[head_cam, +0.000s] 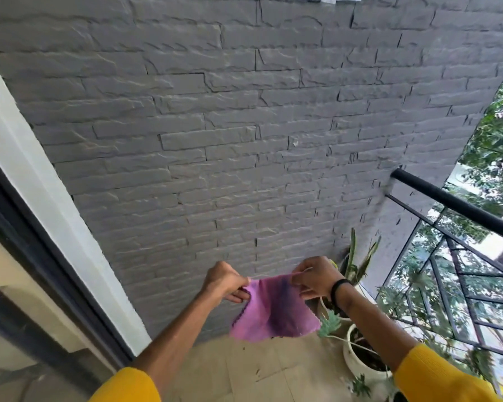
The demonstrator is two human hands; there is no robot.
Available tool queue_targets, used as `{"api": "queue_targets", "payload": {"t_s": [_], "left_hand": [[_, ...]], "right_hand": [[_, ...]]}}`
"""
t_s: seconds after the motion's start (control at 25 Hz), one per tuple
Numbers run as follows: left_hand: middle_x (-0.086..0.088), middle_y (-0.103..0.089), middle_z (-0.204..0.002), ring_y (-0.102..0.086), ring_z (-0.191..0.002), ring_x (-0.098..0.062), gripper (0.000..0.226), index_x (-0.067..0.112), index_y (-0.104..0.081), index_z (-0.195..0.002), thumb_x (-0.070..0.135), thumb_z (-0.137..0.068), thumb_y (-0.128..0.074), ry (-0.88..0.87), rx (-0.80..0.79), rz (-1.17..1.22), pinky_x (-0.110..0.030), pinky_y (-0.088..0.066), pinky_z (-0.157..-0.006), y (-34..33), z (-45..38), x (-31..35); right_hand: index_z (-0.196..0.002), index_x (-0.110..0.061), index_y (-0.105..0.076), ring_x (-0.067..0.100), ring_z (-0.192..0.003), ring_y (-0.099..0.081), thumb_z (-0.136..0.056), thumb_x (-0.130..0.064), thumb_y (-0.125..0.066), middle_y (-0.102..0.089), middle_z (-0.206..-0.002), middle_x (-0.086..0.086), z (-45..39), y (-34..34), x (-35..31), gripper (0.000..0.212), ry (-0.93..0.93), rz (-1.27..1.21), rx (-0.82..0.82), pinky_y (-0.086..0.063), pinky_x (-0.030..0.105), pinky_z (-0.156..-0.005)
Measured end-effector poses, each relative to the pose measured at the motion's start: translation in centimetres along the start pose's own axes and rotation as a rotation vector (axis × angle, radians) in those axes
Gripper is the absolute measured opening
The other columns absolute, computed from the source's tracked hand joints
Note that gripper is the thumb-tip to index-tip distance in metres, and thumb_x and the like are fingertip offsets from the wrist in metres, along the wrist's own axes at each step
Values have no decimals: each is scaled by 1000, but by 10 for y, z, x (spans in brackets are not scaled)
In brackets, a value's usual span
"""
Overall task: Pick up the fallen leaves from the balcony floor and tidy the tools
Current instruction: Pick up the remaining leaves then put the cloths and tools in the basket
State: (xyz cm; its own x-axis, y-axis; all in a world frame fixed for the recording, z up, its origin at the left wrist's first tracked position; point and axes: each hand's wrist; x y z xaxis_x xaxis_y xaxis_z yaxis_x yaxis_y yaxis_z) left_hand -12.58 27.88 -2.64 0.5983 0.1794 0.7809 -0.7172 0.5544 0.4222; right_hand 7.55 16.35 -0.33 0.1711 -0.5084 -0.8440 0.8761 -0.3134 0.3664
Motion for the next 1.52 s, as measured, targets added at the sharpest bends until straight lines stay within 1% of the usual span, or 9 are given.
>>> {"api": "queue_targets", "payload": {"t_s": [0.24,0.48,0.6,0.72,0.88,1.12,1.24,1.4,1.52], "left_hand": [[-9,-77,-72,-76,-66,-21,14,10,-80,-82,22,-87,-75,-99,56,40,-35,-64,-64,-37,19,30],[10,-73,-85,-74,-81,-18,12,41,-64,-93,30,-90,-62,-308,122,5,-35,-64,-67,-24,29,55],[11,-76,-98,-74,-85,-14,47,48,-45,-136,35,-92,-57,-459,34,-117,-33,-61,-78,-17,28,55],[8,-76,-105,-72,-91,-9,63,41,-41,-145,38,-88,-69,-562,161,-37,-32,-58,-86,-3,18,40],[7,-34,-155,-34,-145,-18,138,36,-16,-159,58,-46,-92,-315,-154,274,-38,-35,-113,2,19,0],[3,-64,-137,-60,-127,-15,64,22,-62,-132,49,-77,-82,-366,-582,537,-44,-40,-110,-35,30,17],[-8,-71,-112,-68,-95,-21,32,15,-70,-117,29,-88,-74,-257,-525,734,-34,-57,-80,-51,34,33],[-7,-75,-100,-69,-81,-14,19,13,-71,-109,16,-90,-71,-185,-421,628,-25,-55,-68,-79,34,25],[-8,-76,-108,-71,-89,-17,34,12,-68,-117,13,-85,-78,-113,-461,508,-30,-57,-79,-97,39,11]], "right_hand": [[-76,-22,-72,7,-64,-66,-80,-25,-79,-71,-72,-6,10,-29,-10,9,408,298,74,-55,26,-63],[-113,-29,-65,10,-89,-65,-72,-38,-84,-70,-102,-10,12,-20,-16,46,551,538,64,-51,22,-75],[-102,-25,-69,12,-89,-67,-80,-23,-75,-73,-94,-7,9,-17,-21,23,610,470,189,-49,21,-71],[-96,-26,-74,1,-87,-68,-84,-10,-68,-74,-89,-14,9,-1,-29,21,622,357,187,-52,18,-74],[-103,-18,-75,7,-91,-70,-87,-6,-73,-77,-97,-4,22,29,-44,20,589,9,16,-55,23,-83],[-114,3,-65,26,-89,-67,-87,5,-65,-70,-102,17,25,63,-38,27,351,-575,-140,-58,34,-77],[-119,0,-65,34,-103,-66,-91,-12,-68,-68,-117,19,23,71,-5,30,193,-684,-121,-53,49,-97],[-128,0,-64,40,-119,-60,-79,-39,-84,-65,-127,25,31,50,78,66,-84,-694,-313,-44,57,-107],[-123,9,-62,40,-106,-65,-62,-19,-93,-66,-121,29,40,51,108,74,-50,-707,-121,-54,53,-93]]}}
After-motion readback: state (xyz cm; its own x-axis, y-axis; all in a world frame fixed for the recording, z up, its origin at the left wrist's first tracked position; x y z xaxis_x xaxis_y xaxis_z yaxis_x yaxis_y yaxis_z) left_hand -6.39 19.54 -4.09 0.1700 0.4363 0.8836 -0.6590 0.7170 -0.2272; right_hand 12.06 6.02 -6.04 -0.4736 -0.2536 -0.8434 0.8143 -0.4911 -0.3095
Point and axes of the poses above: each hand's wrist, its own z-axis away from the middle knuckle, its own y-axis out of the back of the hand, x = y × z
